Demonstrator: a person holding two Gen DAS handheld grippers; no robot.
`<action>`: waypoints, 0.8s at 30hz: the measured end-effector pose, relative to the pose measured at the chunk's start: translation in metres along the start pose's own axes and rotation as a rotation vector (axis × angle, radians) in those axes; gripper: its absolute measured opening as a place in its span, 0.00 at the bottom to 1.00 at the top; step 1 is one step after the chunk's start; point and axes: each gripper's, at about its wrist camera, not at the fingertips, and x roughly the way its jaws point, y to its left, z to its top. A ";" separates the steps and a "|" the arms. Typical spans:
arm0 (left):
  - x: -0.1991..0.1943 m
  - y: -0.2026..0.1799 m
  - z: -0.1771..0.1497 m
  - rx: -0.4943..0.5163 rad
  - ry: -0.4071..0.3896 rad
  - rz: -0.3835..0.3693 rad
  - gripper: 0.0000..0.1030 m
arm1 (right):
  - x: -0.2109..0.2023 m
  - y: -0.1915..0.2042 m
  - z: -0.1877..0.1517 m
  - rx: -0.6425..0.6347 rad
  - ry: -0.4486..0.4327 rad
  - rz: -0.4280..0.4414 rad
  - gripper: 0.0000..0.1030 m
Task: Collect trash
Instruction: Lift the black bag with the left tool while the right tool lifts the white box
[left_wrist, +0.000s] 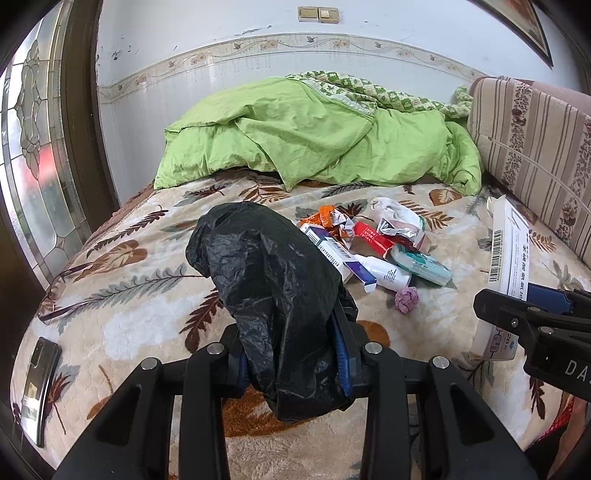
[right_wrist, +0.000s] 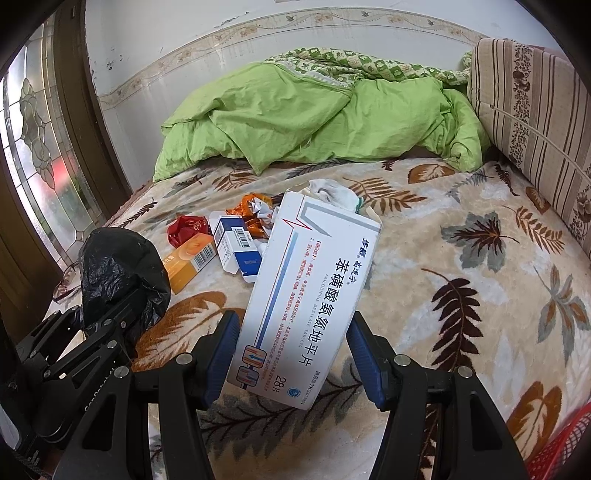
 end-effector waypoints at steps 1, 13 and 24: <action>0.000 0.000 0.000 0.001 0.000 0.000 0.33 | 0.000 0.000 0.000 0.000 0.000 0.000 0.62; 0.000 -0.001 0.000 0.002 0.000 0.000 0.33 | 0.002 -0.002 0.000 0.012 0.001 -0.001 0.62; 0.000 -0.002 0.000 0.002 0.000 0.001 0.33 | 0.003 -0.003 0.000 0.014 0.004 -0.001 0.62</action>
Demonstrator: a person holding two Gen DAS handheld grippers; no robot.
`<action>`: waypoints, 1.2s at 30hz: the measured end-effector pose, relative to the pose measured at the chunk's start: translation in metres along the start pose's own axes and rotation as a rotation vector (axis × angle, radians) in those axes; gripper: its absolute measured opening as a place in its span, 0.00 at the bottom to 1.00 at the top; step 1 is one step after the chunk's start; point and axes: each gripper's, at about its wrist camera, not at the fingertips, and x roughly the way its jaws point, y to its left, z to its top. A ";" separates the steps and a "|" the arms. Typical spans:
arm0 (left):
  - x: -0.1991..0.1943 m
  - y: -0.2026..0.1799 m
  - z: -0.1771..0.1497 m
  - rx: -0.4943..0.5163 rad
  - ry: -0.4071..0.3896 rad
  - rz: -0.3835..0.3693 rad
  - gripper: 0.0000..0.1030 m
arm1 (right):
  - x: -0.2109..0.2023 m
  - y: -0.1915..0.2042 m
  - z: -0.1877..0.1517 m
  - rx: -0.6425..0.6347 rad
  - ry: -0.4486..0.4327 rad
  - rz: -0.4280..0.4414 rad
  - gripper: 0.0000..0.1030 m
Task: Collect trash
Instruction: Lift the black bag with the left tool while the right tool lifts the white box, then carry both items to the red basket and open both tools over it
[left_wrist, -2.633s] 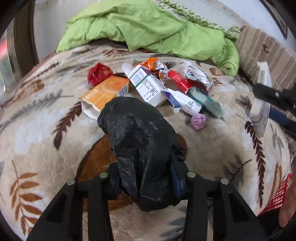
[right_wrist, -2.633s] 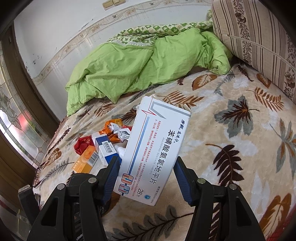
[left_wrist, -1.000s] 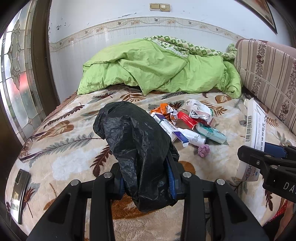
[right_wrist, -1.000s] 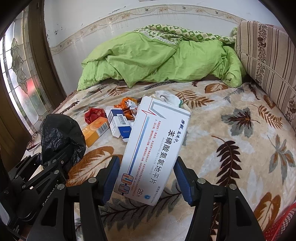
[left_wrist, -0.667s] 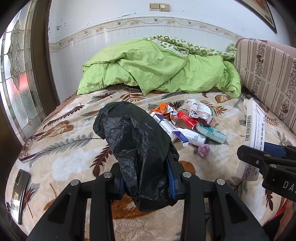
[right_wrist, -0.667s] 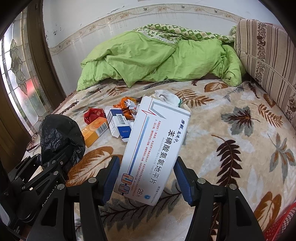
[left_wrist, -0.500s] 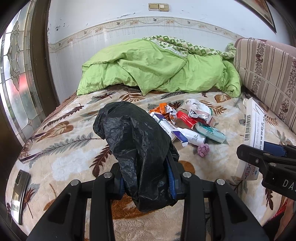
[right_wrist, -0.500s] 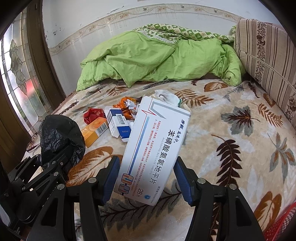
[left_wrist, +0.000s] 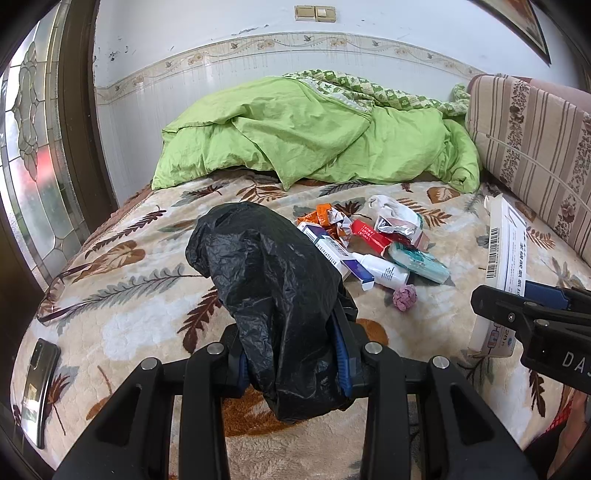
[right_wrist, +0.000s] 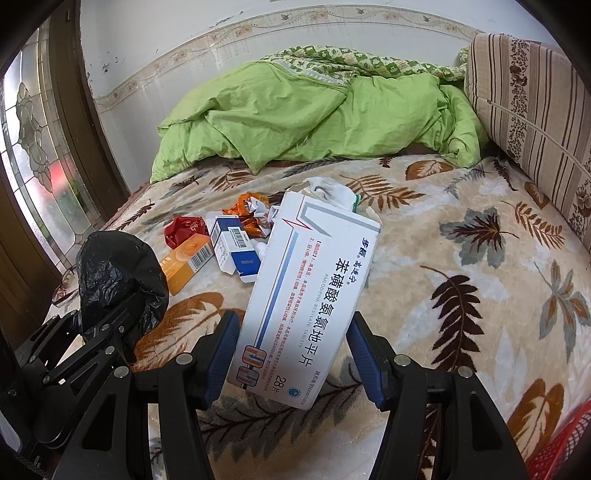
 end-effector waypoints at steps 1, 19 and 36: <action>0.000 0.000 0.000 0.000 0.000 0.000 0.33 | 0.000 0.000 0.000 0.001 0.000 0.000 0.62; -0.008 -0.013 -0.004 0.009 0.011 -0.064 0.33 | -0.005 -0.011 -0.001 0.058 -0.001 0.012 0.62; -0.113 -0.160 0.007 0.273 0.034 -0.673 0.33 | -0.182 -0.166 -0.061 0.385 -0.006 -0.141 0.62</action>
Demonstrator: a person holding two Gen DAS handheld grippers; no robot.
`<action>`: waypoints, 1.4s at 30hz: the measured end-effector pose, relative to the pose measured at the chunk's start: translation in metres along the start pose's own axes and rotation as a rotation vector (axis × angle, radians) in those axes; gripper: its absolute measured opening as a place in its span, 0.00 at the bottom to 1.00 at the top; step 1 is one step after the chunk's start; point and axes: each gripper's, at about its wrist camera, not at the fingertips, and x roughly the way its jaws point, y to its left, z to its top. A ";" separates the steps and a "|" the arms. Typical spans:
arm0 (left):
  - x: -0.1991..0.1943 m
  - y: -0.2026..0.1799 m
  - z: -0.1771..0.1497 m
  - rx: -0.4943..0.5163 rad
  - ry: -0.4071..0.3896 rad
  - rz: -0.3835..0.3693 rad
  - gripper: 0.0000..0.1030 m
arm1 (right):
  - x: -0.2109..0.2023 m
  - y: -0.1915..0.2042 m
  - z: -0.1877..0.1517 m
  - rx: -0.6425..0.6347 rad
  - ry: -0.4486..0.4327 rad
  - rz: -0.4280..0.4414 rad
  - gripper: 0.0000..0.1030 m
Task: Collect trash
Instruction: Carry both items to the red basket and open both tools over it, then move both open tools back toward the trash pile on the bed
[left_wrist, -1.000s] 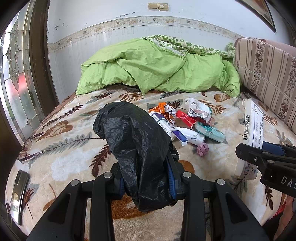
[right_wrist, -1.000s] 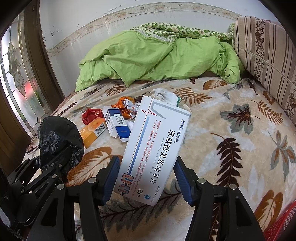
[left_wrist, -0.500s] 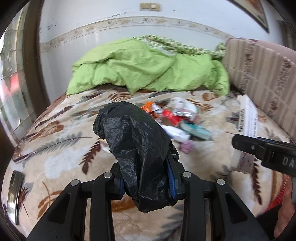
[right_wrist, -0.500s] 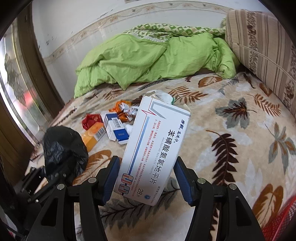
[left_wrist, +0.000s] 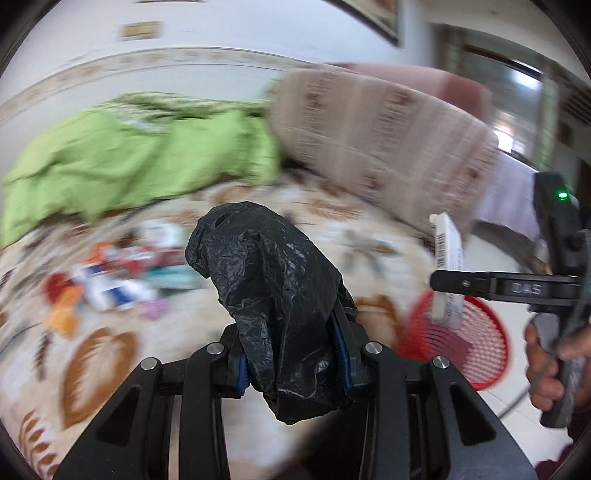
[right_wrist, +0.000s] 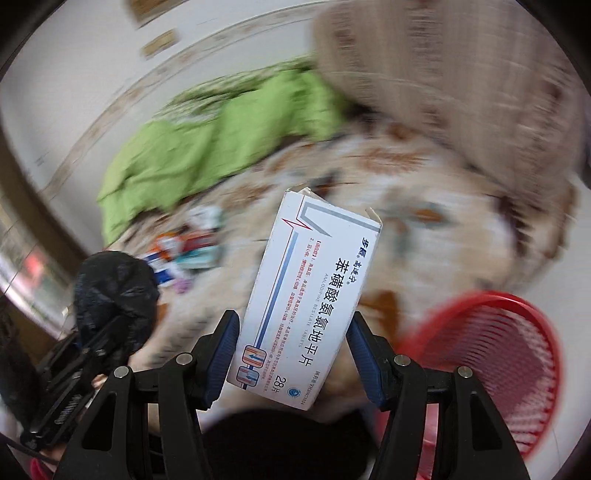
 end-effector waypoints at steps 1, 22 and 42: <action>0.005 -0.013 0.003 0.018 0.014 -0.044 0.34 | -0.010 -0.019 -0.003 0.032 -0.003 -0.030 0.62; 0.088 -0.143 0.019 0.138 0.219 -0.372 0.68 | -0.061 -0.157 -0.028 0.235 0.020 -0.221 0.63; 0.019 0.018 -0.007 -0.094 0.138 -0.007 0.69 | -0.001 -0.031 0.003 0.025 0.049 -0.008 0.64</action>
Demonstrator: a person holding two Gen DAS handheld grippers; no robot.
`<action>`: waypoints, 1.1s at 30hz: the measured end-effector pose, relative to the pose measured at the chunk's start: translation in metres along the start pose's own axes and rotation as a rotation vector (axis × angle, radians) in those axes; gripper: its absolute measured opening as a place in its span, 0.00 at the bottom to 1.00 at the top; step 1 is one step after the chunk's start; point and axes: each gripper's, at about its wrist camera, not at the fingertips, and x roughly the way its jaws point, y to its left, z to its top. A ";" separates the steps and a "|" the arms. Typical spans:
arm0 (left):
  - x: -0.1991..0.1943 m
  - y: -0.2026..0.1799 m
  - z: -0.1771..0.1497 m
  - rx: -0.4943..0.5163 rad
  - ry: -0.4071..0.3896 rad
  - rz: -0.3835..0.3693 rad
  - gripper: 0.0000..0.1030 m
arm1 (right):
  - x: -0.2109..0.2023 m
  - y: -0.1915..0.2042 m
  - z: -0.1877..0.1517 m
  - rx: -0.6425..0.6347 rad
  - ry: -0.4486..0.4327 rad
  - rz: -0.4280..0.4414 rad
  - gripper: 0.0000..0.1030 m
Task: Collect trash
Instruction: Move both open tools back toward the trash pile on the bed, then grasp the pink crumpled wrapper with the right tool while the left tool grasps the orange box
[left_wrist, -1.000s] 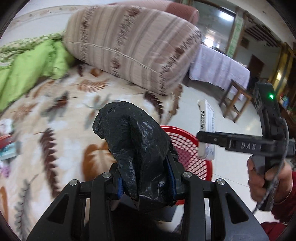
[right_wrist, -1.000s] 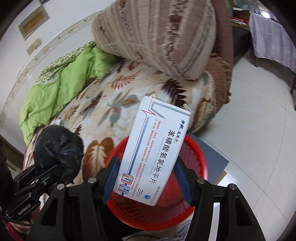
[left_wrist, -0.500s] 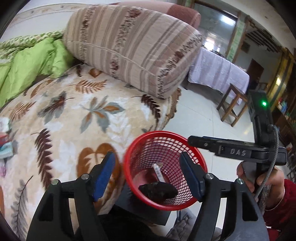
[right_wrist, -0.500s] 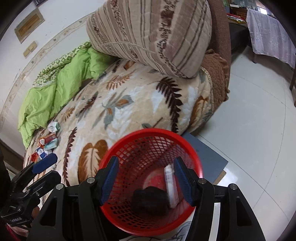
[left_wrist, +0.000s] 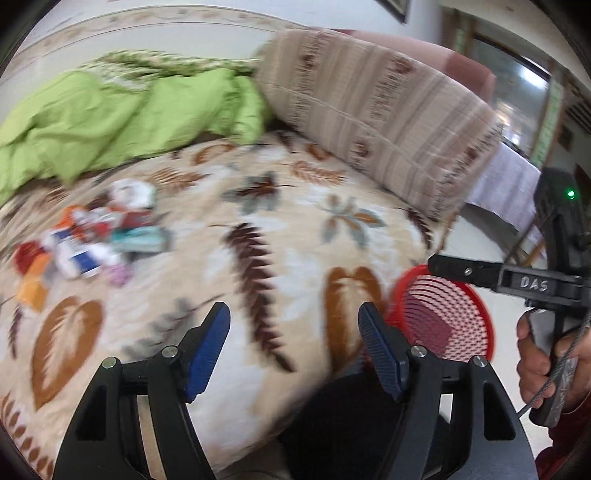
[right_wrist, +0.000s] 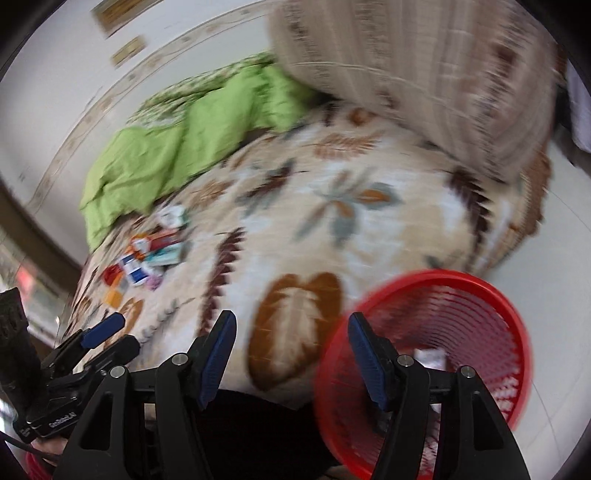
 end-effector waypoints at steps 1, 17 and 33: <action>-0.004 0.012 -0.003 -0.016 -0.006 0.022 0.69 | 0.006 0.014 0.002 -0.024 -0.001 0.017 0.64; -0.045 0.150 -0.036 -0.238 -0.074 0.360 0.69 | 0.096 0.163 -0.003 -0.308 0.108 0.153 0.64; -0.047 0.230 -0.056 -0.412 -0.088 0.502 0.69 | 0.236 0.265 0.008 -0.480 0.196 0.098 0.58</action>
